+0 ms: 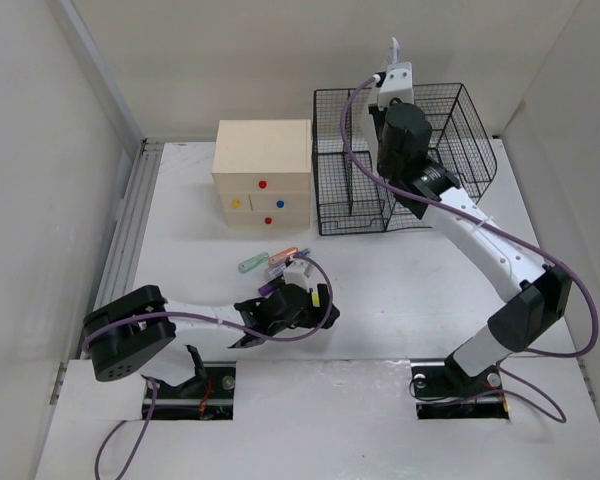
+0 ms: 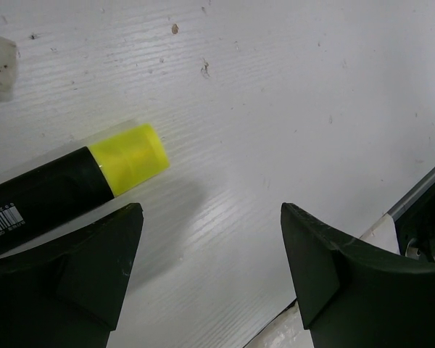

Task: Organize the desk

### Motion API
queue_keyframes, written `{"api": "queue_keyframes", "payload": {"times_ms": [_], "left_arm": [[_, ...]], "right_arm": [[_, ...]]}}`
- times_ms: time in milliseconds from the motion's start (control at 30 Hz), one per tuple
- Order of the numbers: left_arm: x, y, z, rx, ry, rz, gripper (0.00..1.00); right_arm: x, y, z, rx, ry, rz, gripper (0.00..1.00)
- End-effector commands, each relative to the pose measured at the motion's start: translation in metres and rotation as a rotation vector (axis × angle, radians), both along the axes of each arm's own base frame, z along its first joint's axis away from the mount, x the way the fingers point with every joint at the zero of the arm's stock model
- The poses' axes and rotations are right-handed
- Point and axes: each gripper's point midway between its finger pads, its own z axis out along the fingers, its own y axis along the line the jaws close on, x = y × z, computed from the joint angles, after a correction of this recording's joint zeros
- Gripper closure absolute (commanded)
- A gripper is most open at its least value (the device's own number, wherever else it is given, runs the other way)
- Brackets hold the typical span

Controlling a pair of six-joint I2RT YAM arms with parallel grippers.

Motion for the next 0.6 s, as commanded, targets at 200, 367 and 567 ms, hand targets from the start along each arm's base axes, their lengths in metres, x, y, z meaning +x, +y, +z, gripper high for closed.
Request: {"api": "queue_keyframes", "payload": {"times_ms": [200, 367, 567], "left_arm": [[-0.019, 0.022, -0.038, 0.153, 0.081, -0.038, 0.25], [-0.018, 0.019, -0.032, 0.133, 0.072, -0.038, 0.25], [-0.017, 0.017, -0.010, 0.082, 0.047, -0.038, 0.25]], "right_arm": [[0.004, -0.011, 0.031, 0.072, -0.117, -0.057, 1.00], [0.023, 0.005, -0.006, 0.060, -0.057, -0.032, 1.00], [0.040, 0.023, -0.045, 0.089, -0.009, 0.001, 1.00]]}}
